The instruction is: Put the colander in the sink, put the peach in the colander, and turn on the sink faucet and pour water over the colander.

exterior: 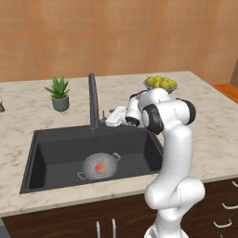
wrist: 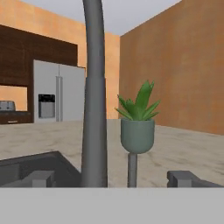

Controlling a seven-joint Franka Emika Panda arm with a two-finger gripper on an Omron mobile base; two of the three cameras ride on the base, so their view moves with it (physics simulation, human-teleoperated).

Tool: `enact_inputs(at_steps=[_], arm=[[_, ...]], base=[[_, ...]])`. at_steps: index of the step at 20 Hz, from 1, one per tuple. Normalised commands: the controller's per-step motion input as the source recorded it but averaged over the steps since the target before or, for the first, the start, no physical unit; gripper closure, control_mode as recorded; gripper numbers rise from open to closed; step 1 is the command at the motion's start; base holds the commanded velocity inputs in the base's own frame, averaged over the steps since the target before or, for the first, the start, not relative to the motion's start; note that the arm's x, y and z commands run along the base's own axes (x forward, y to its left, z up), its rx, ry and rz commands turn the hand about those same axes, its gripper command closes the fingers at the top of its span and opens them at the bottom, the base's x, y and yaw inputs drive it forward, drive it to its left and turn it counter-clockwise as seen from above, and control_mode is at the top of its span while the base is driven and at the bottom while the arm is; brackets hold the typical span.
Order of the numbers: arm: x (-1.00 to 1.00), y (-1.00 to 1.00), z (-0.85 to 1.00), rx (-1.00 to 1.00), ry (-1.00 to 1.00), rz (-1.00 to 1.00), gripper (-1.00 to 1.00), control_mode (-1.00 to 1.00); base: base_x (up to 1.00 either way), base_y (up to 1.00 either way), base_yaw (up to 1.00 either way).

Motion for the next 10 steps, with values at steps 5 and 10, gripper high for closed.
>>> enact_inputs(at_steps=[5, 10], arm=[[0.37, 0.06, -0.01, 0.00, 0.00, -0.01, -1.00, -1.00], [0.31, 0.13, 0.00, 0.00, 0.00, -0.01, -1.00, -1.00]], base=[[0.00, 0.00, 0.00], [0.00, 0.00, 0.00]])
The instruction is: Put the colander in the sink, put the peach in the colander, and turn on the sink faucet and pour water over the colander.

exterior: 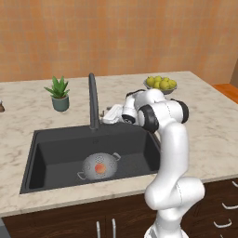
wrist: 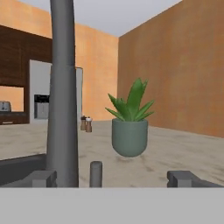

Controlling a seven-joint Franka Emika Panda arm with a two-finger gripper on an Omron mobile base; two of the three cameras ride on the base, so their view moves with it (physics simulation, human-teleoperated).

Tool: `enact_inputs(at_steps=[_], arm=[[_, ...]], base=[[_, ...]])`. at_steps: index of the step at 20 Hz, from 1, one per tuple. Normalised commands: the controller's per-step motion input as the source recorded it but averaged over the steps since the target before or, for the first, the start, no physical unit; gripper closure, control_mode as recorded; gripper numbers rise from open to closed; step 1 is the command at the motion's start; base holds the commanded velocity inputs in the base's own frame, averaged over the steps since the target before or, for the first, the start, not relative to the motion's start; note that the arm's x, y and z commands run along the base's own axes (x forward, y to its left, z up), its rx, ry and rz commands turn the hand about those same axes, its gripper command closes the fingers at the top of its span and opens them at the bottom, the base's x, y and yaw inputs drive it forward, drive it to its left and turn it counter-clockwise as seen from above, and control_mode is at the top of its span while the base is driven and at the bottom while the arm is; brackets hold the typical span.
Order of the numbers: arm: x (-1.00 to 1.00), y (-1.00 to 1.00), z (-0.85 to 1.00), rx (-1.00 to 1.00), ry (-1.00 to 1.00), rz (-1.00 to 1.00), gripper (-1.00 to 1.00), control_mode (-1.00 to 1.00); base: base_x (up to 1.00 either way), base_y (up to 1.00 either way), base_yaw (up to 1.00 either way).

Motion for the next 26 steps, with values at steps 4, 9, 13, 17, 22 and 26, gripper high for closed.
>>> enact_inputs(at_steps=[4, 9, 13, 17, 22, 26], arm=[[0.24, 0.11, -0.02, 0.00, 0.00, 0.00, -1.00, -1.00], [0.09, 0.15, -0.03, 0.00, 0.00, -0.01, -1.00, -1.00], [0.00, 0.12, -0.22, -0.03, -0.01, -0.06, 1.00, -1.00], [0.26, 0.04, -0.02, -0.01, -0.07, -0.12, 1.00, -1.00], [0.04, 0.00, -0.09, 0.00, -0.04, -0.09, 1.00, -1.00], [-0.06, -0.05, -0.14, 0.00, 0.00, -0.09, 1.00, -1.00]], base=[[0.00, 0.00, 0.00], [0.00, 0.00, 0.00], [0.00, 0.00, 0.00], [0.00, 0.00, 0.00], [0.00, 0.00, 0.00], [0.00, 0.00, 0.00]])
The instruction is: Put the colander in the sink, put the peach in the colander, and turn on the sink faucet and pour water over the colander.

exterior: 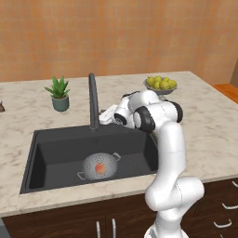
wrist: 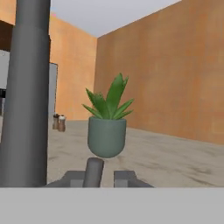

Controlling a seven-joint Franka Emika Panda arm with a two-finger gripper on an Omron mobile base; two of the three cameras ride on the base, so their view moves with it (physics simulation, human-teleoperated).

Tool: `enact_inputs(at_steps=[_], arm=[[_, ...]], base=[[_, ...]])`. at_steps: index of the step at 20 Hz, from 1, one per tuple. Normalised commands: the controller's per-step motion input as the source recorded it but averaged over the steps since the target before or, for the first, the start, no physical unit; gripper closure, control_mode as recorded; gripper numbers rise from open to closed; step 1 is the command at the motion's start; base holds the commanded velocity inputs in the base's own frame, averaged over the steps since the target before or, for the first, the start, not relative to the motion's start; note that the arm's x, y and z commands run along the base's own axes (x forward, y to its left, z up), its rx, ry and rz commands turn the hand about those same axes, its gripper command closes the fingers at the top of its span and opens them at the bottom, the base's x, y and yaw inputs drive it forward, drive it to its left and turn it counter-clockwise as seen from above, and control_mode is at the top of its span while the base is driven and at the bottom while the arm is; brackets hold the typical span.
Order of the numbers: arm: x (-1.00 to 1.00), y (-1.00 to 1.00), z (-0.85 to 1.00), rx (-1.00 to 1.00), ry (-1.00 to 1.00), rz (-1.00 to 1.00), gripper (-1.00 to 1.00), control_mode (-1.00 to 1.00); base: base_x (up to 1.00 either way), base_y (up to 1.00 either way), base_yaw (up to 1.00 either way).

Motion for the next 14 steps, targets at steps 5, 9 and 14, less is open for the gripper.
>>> enact_inputs(at_steps=[5, 9, 14], arm=[[-0.27, -0.32, -0.04, 0.00, 0.00, -0.08, 1.00, -1.00], [-0.25, -0.51, -0.13, 0.00, 0.02, -0.10, 1.00, -1.00], [-0.03, -0.59, -0.01, 0.00, 0.02, -0.13, 1.00, -1.00]], base=[[0.00, 0.00, 0.00], [0.00, 0.00, 0.00], [0.00, 0.00, 0.00]])
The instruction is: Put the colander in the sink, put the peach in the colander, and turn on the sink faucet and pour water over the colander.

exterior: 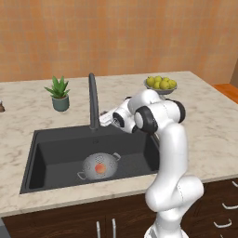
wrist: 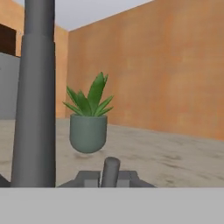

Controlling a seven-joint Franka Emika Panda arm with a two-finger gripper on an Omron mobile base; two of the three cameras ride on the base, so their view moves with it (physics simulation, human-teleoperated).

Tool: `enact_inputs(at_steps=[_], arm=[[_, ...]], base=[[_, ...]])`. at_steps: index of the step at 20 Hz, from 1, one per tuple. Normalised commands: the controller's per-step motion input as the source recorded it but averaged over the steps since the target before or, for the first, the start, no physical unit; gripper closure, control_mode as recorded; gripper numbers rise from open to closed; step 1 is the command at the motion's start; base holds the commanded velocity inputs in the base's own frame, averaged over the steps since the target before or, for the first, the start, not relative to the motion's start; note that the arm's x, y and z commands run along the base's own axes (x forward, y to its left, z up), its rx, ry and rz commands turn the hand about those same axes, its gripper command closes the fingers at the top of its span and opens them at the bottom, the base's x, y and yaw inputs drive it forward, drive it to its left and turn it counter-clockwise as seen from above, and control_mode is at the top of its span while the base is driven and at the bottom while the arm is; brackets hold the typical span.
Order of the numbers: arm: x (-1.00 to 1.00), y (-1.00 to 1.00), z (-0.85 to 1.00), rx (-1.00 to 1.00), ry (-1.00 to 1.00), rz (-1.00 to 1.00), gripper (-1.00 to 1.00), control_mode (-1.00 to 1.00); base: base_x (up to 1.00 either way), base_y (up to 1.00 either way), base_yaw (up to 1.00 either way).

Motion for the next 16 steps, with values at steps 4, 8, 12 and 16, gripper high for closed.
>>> enact_inputs(at_steps=[4, 8, 12, 16], arm=[[-0.09, -0.80, -0.02, 0.00, 0.01, -0.10, 1.00, -1.00], [-0.15, -0.71, 0.00, 0.00, 0.00, -0.10, 1.00, -1.00], [-0.10, -0.70, 0.00, 0.00, 0.01, -0.10, 1.00, -1.00], [-0.07, -0.72, 0.00, 0.00, 0.07, -0.10, 1.00, -1.00]], base=[[0.00, 0.00, 0.00], [0.00, 0.00, 0.00], [0.00, 0.00, 0.00], [0.00, 0.00, 0.00]])
